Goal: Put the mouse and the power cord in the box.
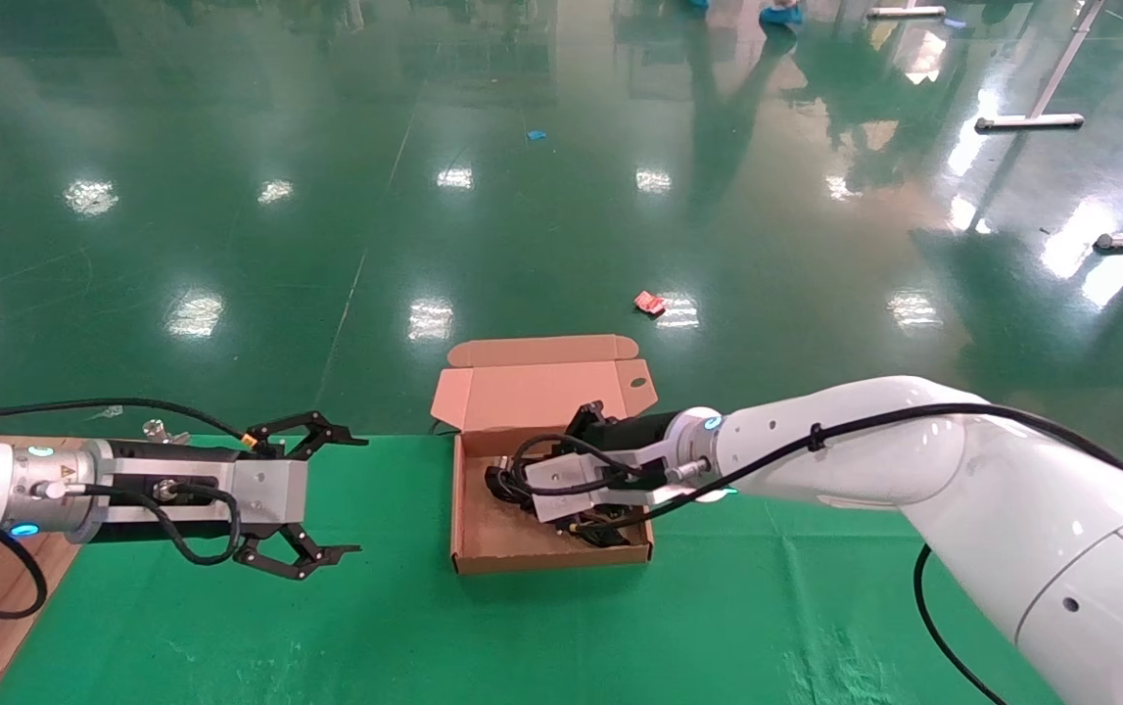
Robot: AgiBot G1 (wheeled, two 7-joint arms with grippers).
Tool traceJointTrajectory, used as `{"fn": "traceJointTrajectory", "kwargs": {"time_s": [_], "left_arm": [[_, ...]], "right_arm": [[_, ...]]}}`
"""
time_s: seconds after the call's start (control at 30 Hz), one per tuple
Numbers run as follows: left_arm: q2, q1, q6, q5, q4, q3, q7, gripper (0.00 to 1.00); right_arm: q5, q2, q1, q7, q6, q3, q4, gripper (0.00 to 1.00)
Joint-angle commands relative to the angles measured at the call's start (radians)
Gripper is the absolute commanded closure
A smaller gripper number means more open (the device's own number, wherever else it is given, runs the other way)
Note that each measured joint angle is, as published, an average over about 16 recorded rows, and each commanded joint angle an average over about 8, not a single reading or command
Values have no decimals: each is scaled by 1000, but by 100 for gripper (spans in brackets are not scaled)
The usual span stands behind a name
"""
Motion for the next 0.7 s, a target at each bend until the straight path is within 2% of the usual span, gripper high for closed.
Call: {"fn": "traceJointTrajectory", "kwargs": {"time_s": [0.03,0.7], "left_arm": [[-2,1,4,-2,4,-1,1,0],[-4,11,1,-5,-23,-14,-20,0]], "right_arm": [[9,0,-5,7,13,-12,1,0],[20,24,-12,17,-32,34,19,0]]}}
